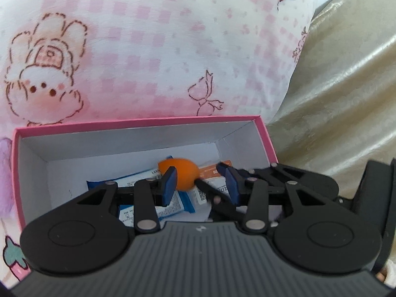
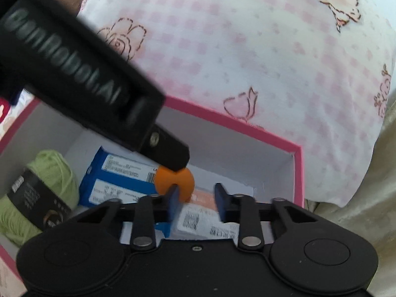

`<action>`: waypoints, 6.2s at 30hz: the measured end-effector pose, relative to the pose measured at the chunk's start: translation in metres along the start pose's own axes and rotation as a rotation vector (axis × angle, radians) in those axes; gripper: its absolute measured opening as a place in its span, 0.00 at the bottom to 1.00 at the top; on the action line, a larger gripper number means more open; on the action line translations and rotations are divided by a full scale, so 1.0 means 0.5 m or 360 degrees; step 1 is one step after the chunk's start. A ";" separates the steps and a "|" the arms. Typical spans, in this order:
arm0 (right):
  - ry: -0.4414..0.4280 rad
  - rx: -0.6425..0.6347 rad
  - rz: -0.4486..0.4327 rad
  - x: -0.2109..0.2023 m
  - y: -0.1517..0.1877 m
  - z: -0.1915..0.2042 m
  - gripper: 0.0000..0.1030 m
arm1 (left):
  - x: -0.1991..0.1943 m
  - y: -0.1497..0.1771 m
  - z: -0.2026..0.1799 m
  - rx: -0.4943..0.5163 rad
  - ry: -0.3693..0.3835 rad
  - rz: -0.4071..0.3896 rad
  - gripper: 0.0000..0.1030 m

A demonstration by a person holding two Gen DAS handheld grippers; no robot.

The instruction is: Organize objects

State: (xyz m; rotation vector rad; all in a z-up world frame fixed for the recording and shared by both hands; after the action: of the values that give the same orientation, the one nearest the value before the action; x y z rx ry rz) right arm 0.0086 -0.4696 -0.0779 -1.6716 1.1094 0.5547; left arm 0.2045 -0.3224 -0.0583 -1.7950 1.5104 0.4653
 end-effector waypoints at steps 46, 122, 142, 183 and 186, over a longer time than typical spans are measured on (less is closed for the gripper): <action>-0.0291 0.0335 -0.0311 -0.414 0.024 0.124 0.70 | -0.409 0.170 0.033 0.0197 -0.0333 -0.0034 0.66; -0.0007 -0.0244 -0.0581 -0.208 -0.185 0.541 0.89 | -0.444 0.105 0.456 0.0005 -0.0304 -0.0396 0.77; 0.0293 -0.0272 -0.0407 -0.005 -0.209 0.533 0.89 | -0.314 0.061 0.543 -0.0110 -0.0047 -0.0428 0.52; 0.0214 -0.0173 -0.0119 0.118 -0.229 0.482 1.00 | -0.209 -0.019 0.581 -0.0349 -0.0005 -0.0385 0.28; 0.0160 -0.0156 -0.0121 0.116 -0.225 0.477 1.00 | -0.212 -0.018 0.580 -0.0344 0.0026 -0.0381 0.28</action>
State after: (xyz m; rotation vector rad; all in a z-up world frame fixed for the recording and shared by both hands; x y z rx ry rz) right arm 0.1685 -0.2683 -0.1595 -1.8360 1.1007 0.4877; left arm 0.2387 -0.0390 -0.1762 -2.1205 1.2729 0.5104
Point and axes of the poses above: each gripper's, at about its wrist camera, not at the fingertips, and x roughly the way its jaws point, z to its left, y to its underside, the point moved 2 cm from there along x, roughly the way its jaws point, and after that the axes turned 15 degrees about -x, right-handed, at the moved point
